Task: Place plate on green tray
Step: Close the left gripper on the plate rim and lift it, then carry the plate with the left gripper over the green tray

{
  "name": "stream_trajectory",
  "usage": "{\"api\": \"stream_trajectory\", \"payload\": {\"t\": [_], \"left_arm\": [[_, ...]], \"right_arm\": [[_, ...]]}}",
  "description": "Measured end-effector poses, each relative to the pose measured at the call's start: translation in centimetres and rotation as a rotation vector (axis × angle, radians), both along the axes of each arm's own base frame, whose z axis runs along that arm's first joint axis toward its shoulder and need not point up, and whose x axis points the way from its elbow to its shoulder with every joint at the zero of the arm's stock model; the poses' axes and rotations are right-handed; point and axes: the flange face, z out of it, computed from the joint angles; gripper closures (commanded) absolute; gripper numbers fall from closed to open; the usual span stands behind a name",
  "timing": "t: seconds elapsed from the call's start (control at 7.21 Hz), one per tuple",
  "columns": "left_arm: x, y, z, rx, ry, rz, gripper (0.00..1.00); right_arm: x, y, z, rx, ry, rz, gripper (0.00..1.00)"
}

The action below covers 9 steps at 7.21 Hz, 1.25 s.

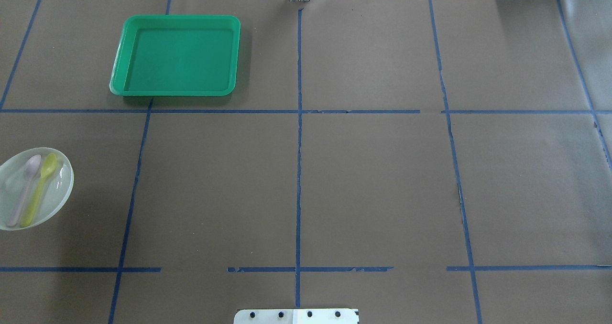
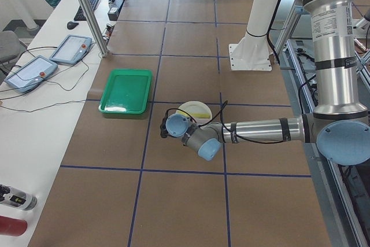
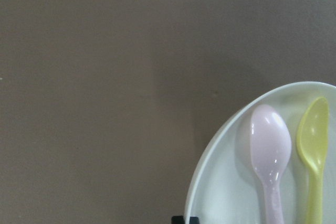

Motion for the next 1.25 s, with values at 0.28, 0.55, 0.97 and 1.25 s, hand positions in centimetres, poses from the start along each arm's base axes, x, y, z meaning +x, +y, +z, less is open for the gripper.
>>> {"api": "stream_trajectory", "payload": {"t": [0.28,0.55,0.97,1.25], "left_arm": [[1.4,-6.0,-3.8,-0.028,-0.001,-0.035,1.00],[4.8,-14.7,-8.4,-0.060,-0.048,-0.105,1.00],[12.9,-23.3,-13.2,-0.134,-0.123,-0.165,1.00],[15.8,-26.5,-15.3,-0.219,-0.133,-0.222,1.00]], "right_arm": [[0.0,0.0,0.0,0.000,0.000,0.000,0.00],[0.0,0.0,0.0,0.000,0.000,0.000,0.00],[0.0,0.0,0.0,0.000,0.000,0.000,0.00],[0.0,0.0,0.0,0.000,0.000,0.000,0.00]]}}
